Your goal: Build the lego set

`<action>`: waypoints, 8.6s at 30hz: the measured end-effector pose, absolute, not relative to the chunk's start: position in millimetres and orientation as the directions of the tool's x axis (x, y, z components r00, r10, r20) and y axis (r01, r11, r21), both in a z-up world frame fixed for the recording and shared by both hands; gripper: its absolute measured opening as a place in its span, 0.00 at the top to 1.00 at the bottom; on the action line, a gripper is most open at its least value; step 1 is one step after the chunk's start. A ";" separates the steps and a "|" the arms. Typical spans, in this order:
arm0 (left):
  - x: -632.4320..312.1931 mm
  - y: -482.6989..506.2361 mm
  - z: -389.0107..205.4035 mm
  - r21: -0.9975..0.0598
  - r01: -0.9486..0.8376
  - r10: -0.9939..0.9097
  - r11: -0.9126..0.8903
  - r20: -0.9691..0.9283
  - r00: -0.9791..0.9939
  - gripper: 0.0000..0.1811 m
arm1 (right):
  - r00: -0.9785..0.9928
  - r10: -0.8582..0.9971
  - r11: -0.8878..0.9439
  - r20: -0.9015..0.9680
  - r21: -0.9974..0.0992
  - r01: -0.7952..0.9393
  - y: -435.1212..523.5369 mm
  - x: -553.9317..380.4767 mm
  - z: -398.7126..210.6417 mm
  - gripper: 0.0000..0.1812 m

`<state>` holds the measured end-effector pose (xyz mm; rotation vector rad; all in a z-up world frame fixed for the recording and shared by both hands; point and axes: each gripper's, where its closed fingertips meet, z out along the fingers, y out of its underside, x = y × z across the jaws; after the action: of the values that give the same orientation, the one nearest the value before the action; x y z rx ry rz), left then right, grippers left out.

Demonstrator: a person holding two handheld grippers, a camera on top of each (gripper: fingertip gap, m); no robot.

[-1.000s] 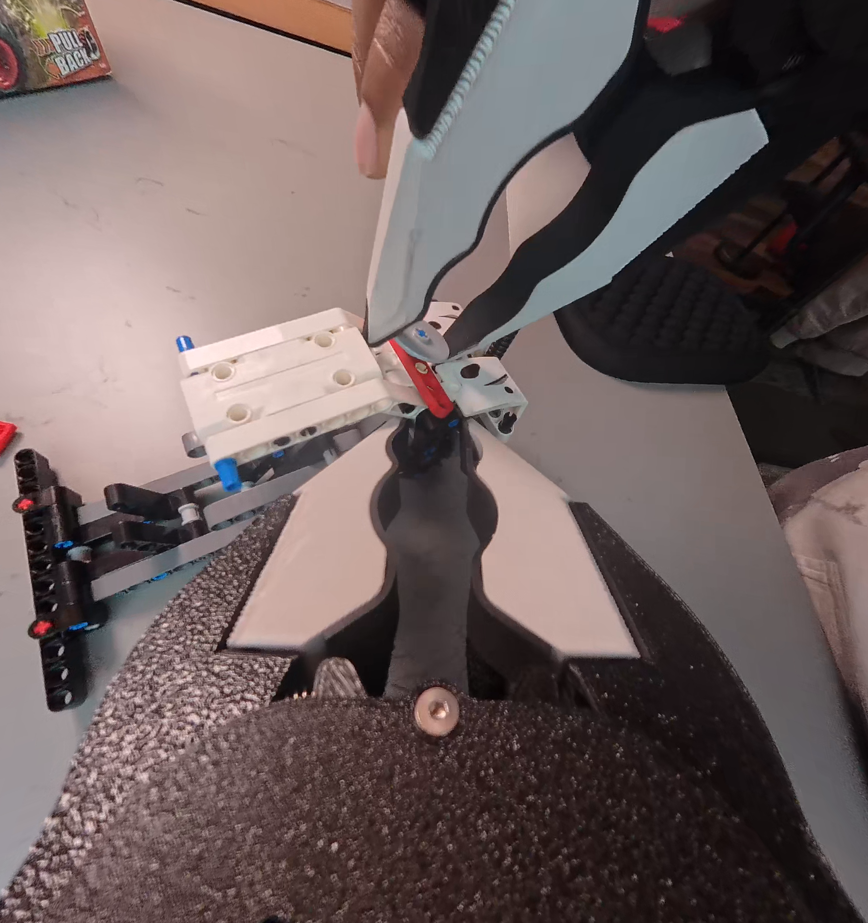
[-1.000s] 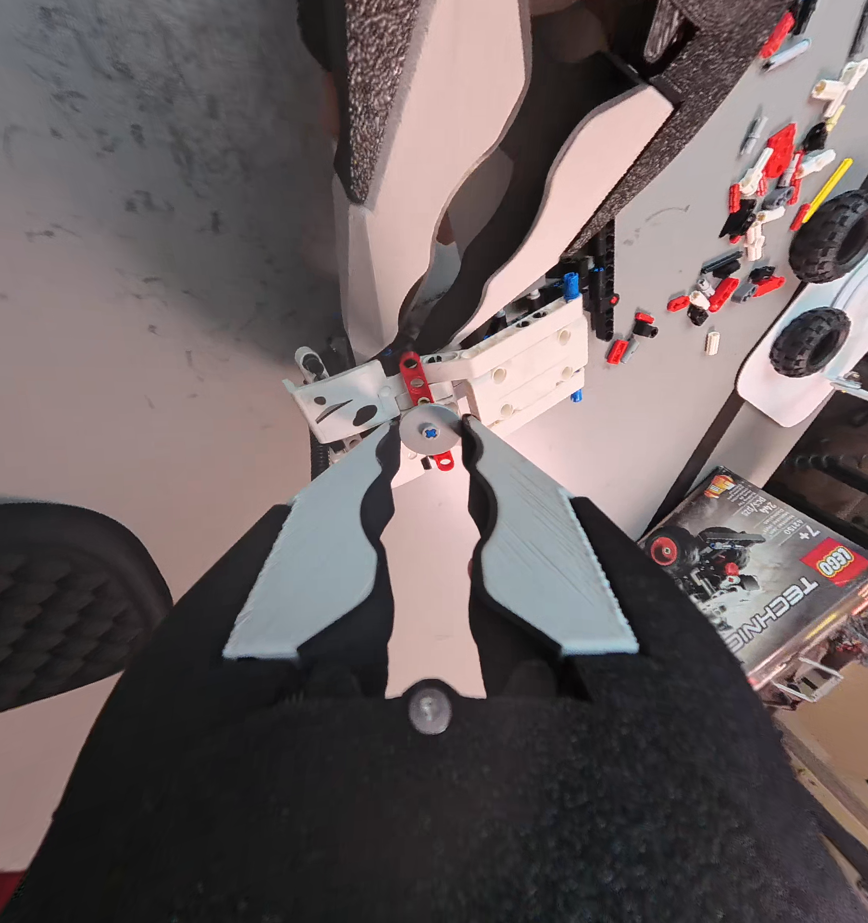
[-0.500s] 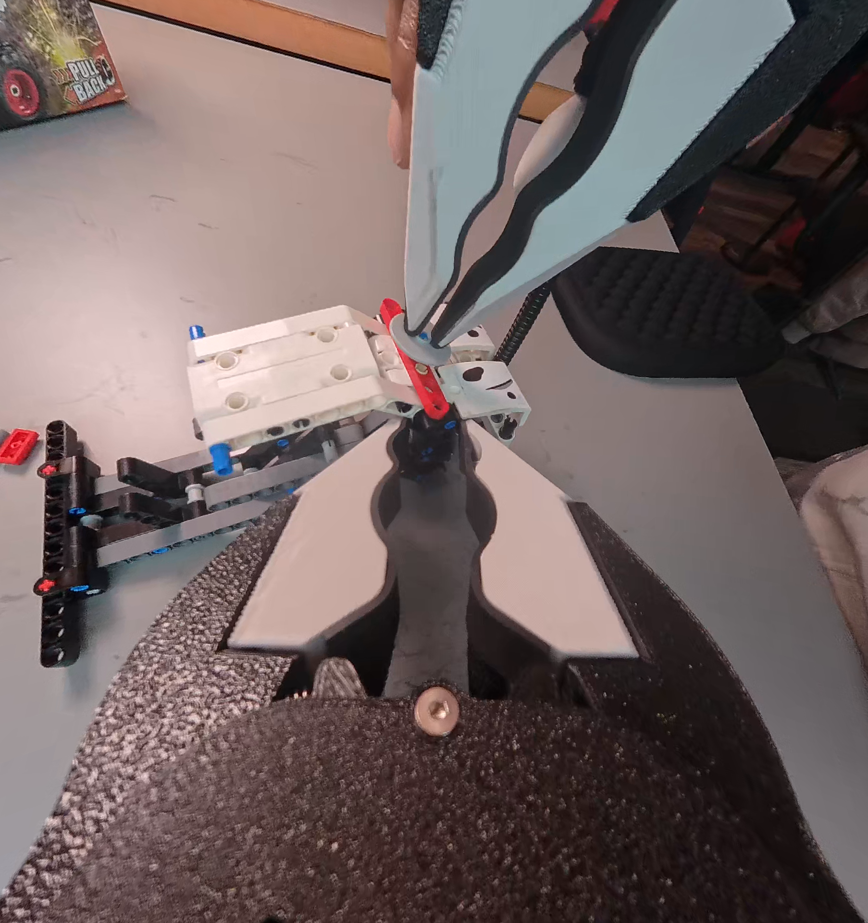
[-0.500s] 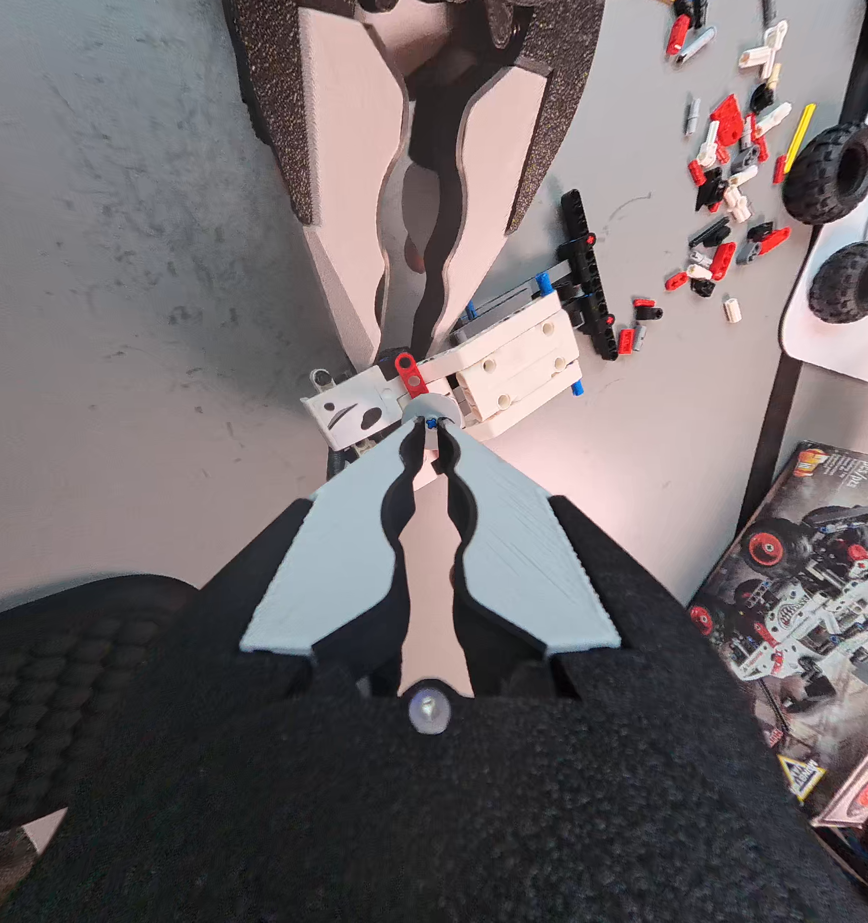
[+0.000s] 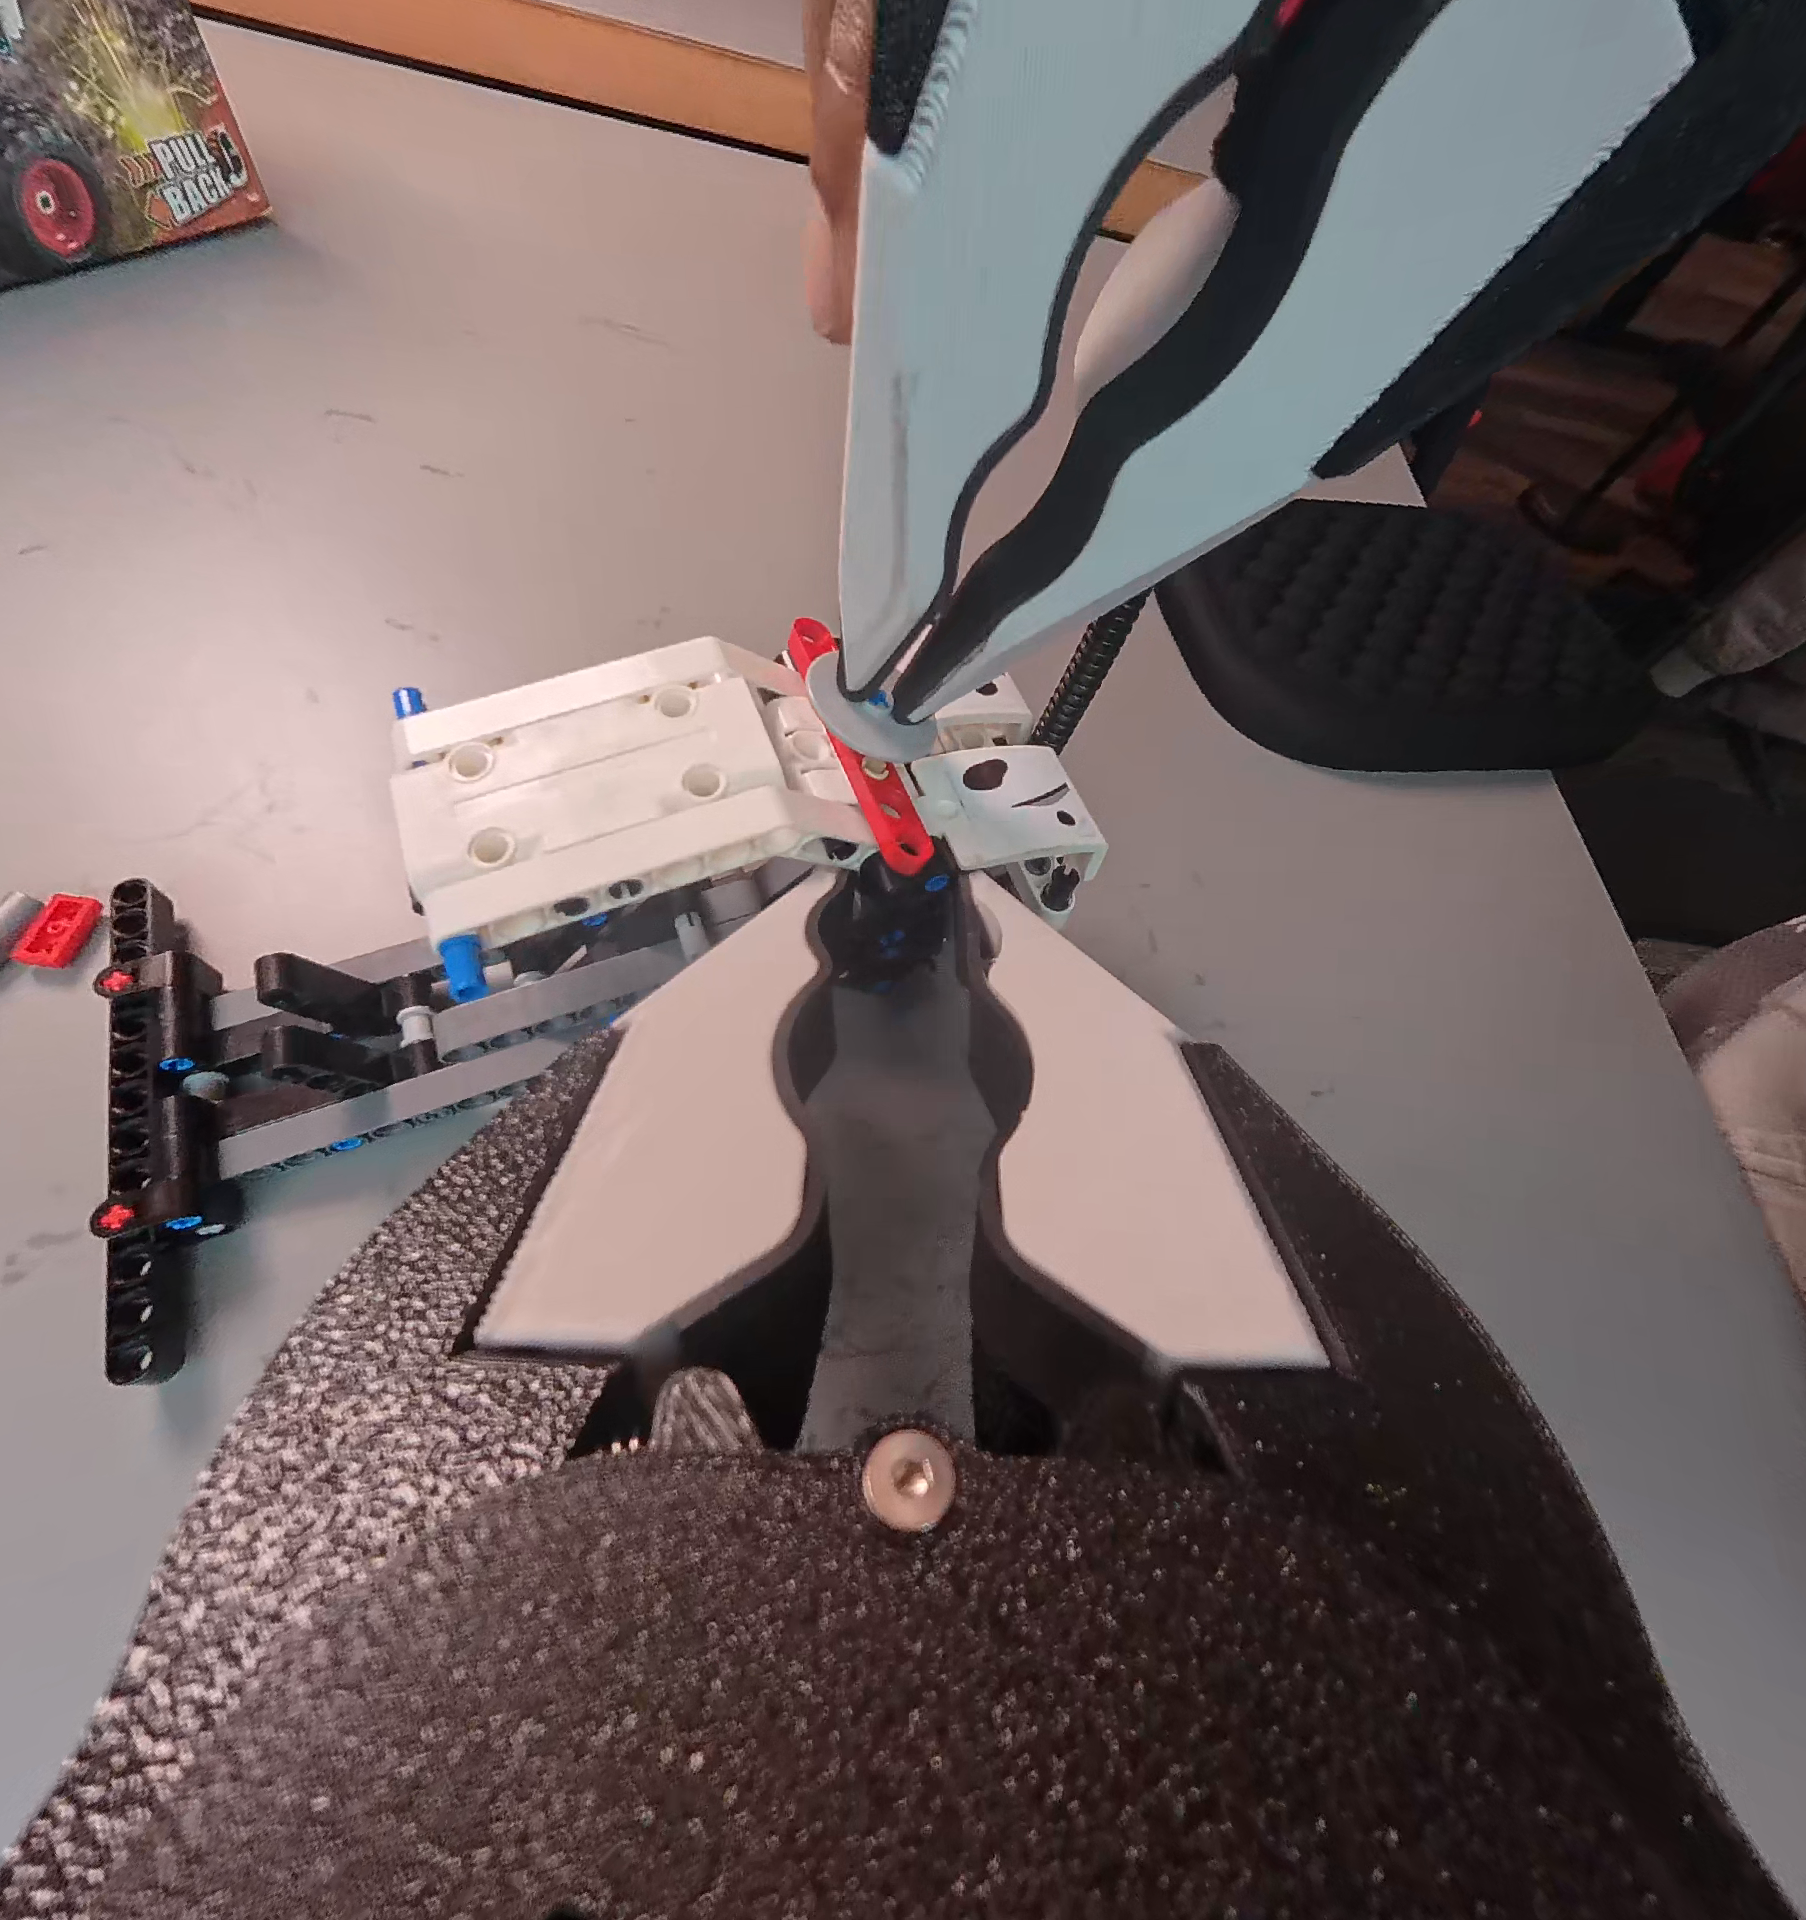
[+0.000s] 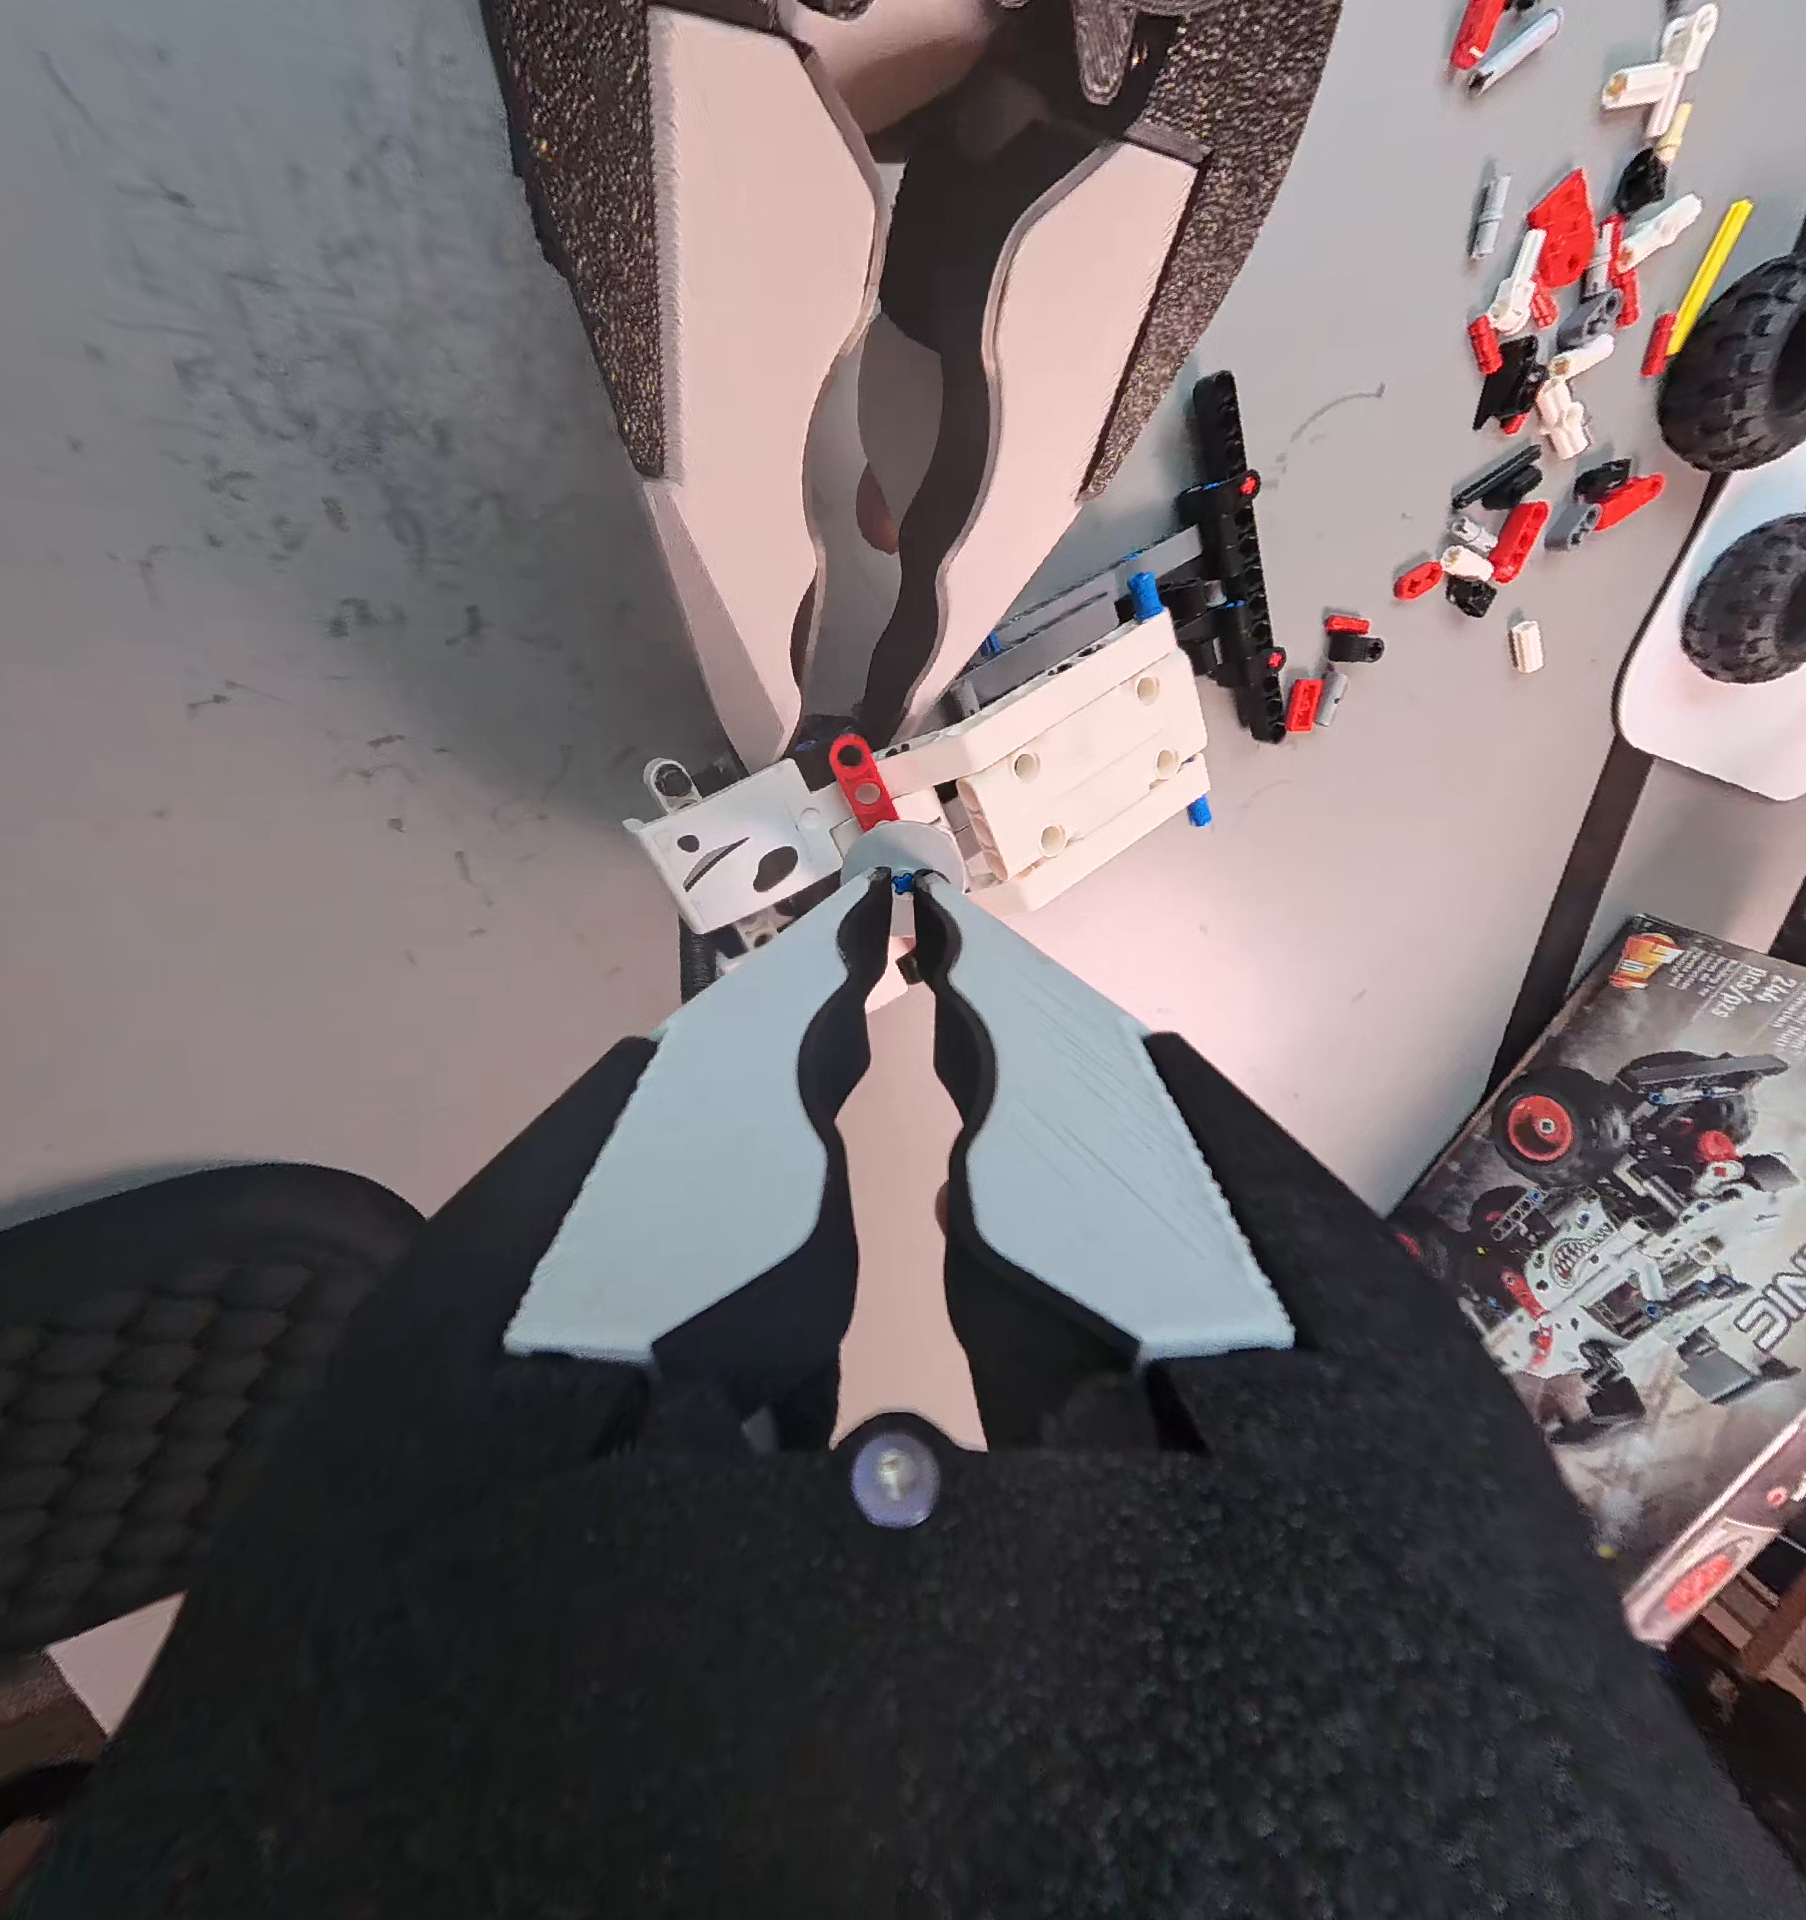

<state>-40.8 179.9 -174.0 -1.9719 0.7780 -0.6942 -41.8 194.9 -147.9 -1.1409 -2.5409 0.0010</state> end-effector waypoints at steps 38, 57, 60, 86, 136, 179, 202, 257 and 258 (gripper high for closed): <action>-431.5 181.4 -81.0 -0.740 0.120 0.183 -0.661 -0.003 0.983 0.70 | 0.124 0.977 0.131 0.173 -0.947 0.294 198.6 -23.1 -106.9 0.47; -522.3 247.6 -232.2 -0.387 0.256 0.279 -0.886 -0.003 0.960 0.58 | 0.200 0.973 0.069 0.114 -0.973 0.221 229.8 -19.6 -139.1 0.54; -518.5 240.9 -229.8 -0.375 0.252 0.278 -0.892 -0.017 0.960 0.71 | 0.197 0.969 0.099 0.147 -0.968 0.232 227.0 -19.9 -141.0 0.55; -483.9 185.3 -38.1 -0.802 0.115 0.192 -0.587 0.001 0.981 1.00 | 0.280 0.937 0.157 0.210 -0.967 0.200 237.3 -13.0 -134.4 0.61; -136.5 201.7 -30.1 -0.857 0.498 -0.713 -0.135 0.433 0.551 1.00 | -0.391 0.712 -0.627 -0.583 -0.779 0.021 225.2 -147.2 -17.9 0.99; -113.8 183.0 -50.9 -0.933 0.327 -0.765 -0.150 0.319 0.559 1.00 | -0.303 0.763 0.634 0.571 -0.750 0.185 181.2 -133.1 -67.5 0.70; -98.6 168.3 -59.4 -0.970 0.208 -0.825 -0.122 0.216 0.523 1.00 | -0.502 0.824 0.366 0.263 -0.923 0.116 164.2 -108.7 -64.3 0.94; 52.7 -95.3 -67.4 -0.984 -0.019 -0.876 0.176 -0.166 0.452 1.00 | -0.567 0.726 0.472 0.389 -0.882 -0.001 -74.6 31.0 -78.0 0.64; 52.4 -95.0 -68.9 -0.986 -0.002 -0.884 0.169 -0.152 0.442 1.00 | -0.568 0.736 0.457 0.369 -0.889 0.014 -71.8 28.3 -80.6 0.62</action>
<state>52.4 -95.0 -68.9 -1.2455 0.9190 -0.7723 28.3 -71.8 -80.6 -0.6275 -1.9219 1.1633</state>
